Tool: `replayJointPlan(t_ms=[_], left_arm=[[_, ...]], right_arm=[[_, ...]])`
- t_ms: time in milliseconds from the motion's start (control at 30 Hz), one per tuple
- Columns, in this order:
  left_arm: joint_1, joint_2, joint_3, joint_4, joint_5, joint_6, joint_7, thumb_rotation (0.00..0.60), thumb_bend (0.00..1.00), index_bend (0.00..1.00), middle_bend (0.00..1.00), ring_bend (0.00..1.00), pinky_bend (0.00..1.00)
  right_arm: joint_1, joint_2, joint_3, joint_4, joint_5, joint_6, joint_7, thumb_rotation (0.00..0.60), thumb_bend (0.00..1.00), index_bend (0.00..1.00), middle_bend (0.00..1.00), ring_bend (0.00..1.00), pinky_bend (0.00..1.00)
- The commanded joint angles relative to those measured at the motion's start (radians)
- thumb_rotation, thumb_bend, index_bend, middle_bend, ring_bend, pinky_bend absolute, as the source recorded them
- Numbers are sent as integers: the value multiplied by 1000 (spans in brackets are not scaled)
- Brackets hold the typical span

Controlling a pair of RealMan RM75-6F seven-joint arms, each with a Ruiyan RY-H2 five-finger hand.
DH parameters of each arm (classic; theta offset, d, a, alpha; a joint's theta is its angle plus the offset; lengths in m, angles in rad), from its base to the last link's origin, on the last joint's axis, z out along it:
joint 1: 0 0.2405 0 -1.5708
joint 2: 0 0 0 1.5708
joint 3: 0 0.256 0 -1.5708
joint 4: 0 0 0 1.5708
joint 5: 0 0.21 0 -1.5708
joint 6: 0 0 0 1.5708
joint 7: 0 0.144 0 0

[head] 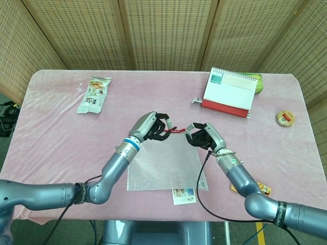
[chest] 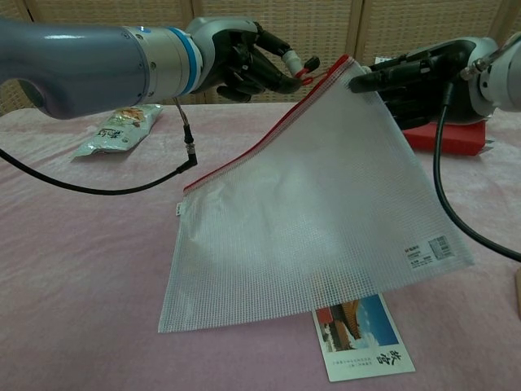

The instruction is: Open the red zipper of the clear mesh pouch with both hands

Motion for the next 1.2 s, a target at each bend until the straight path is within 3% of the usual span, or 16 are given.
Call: replayJointPlan(t_ms=[33, 733, 1200], left_arm=[[2, 4, 3, 2, -2, -11, -5, 600, 843, 873, 885, 914, 1000], [10, -2, 25, 70, -22, -47, -19, 600, 845, 873, 885, 914, 1000], [66, 106, 61, 116, -48, -103, -25, 600, 851, 873, 885, 914, 1000]], right_arm=[[-5, 8, 11, -9, 4, -14, 16, 600, 828, 769, 1000, 1000, 1000], [-32, 51, 73, -17, 9, -34, 87, 600, 829, 770, 1000, 1000, 1000], [-106, 94, 141, 14, -7, -28, 195, 600, 828, 770, 1000, 1000, 1000]])
